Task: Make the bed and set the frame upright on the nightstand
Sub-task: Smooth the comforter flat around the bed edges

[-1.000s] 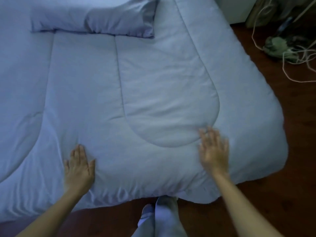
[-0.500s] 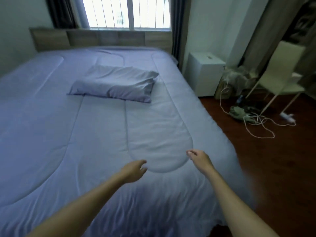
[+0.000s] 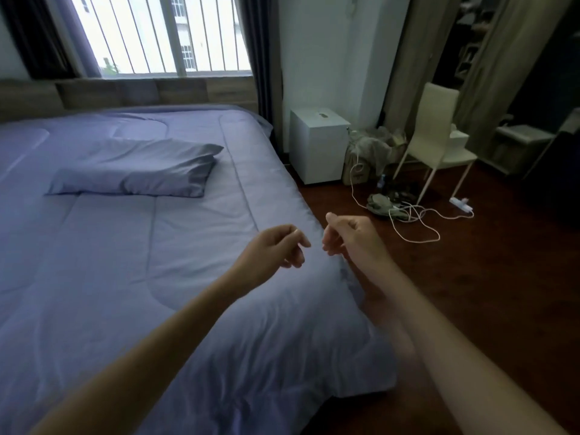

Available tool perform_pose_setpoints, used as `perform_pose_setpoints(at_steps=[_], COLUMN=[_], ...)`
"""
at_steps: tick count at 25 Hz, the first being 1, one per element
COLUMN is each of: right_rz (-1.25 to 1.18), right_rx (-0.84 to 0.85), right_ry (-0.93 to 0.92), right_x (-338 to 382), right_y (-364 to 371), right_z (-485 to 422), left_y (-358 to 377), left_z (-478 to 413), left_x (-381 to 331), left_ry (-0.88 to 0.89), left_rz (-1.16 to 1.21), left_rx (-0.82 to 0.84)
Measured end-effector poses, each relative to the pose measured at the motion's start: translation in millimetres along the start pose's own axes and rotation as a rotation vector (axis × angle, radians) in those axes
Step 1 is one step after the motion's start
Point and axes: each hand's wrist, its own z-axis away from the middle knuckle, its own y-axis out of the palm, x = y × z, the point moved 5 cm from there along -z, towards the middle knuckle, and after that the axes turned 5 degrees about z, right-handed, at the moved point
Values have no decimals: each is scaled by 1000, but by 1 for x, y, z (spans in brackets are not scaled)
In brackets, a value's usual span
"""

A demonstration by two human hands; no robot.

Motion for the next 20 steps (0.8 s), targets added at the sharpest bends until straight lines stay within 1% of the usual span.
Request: perform_pose_setpoints(at_steps=[3,7,10,12,15,18,20], right_rz=[53,14,-42,-38,37,100,161], right_rx=[48,141,151,192,281,336,377], right_ry=[-10,-27,-15,-9,-26,-27,-54], right_x=[-14,-30,-54,-73,-99,-120,-133], right_y=[-41,-80,-96,-103,-119,-140,-151], right_z=[9,-10,-40,-66,-116,-167,-203], left_y=[44,74,89,95,102,111,115], left_z=[0,-7,-28,-51,-99,-147,-181], left_x=[-20,-21,-12,-6,8,14,15], left_ry=[34,7,2,3,-24,-76,-80], left_rz=[97,206,215,219,244,269,282], left_rx=[-35,-116,-220,-300,-421,-532,-608])
